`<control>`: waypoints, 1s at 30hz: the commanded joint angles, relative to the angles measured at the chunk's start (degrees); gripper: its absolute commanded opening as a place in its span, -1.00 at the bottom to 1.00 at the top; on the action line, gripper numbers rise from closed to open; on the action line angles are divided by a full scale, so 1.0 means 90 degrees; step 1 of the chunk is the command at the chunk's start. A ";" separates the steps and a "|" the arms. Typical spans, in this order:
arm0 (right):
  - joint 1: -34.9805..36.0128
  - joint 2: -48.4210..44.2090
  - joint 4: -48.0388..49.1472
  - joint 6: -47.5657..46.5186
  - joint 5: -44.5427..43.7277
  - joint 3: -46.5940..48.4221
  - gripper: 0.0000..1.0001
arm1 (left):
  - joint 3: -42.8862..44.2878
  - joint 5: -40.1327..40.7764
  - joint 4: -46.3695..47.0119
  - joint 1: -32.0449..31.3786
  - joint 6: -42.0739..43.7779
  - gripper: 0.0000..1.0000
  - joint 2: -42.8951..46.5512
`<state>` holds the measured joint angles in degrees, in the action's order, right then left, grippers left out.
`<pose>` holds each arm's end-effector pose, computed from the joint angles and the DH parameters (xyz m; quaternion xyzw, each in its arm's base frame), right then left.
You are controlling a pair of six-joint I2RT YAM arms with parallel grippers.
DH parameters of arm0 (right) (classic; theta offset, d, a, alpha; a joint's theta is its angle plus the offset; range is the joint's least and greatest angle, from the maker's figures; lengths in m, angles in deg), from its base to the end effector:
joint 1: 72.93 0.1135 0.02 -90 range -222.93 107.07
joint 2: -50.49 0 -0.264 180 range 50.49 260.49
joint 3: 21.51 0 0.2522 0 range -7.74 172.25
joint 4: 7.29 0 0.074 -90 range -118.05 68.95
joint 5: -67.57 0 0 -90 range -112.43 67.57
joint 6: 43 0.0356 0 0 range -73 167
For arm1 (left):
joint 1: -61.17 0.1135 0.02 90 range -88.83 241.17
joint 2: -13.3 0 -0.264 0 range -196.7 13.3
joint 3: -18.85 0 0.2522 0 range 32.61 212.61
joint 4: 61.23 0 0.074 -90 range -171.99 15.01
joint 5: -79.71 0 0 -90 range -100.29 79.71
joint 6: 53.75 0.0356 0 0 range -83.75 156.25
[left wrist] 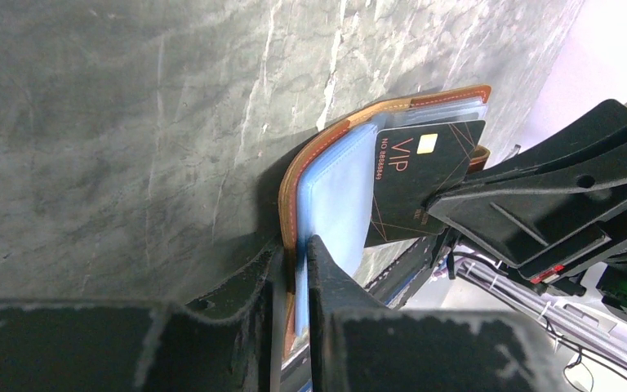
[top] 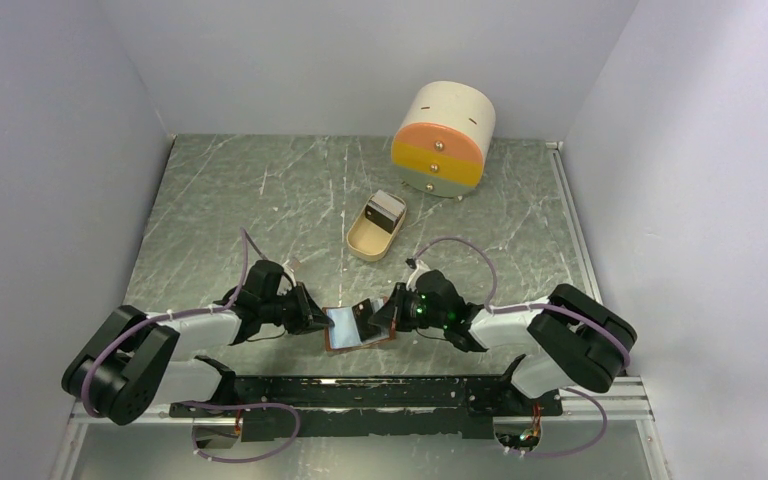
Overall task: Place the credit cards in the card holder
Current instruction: Insert the credit card into the card holder.
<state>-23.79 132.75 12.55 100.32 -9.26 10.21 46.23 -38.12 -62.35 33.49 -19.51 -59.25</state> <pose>0.1497 0.1854 0.1249 -0.0252 0.8648 0.4456 0.2300 0.1619 -0.1037 0.1102 -0.1317 0.8957 -0.4071 0.1212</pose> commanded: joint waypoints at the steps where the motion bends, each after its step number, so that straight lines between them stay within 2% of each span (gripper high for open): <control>1: 0.0092 0.0042 0.0206 -0.0036 0.0035 -0.0164 -1.00 | -0.0074 0.0162 0.0091 0.0029 0.0100 -0.66 -0.0067; 16: 0.0134 0.0093 0.0055 0.0691 -0.0226 -0.0308 -1.00 | -0.0030 0.0243 -0.0047 0.0029 0.0083 -0.68 -0.0006; 30: 0.0137 -0.0220 -0.0458 0.0693 -0.0800 -0.0355 -1.00 | -0.0020 0.0223 -0.0065 0.0034 0.0074 -0.68 0.0016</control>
<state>-22.83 131.90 12.27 106.97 -12.87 8.37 46.23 -37.53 -62.44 33.49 -19.51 -59.34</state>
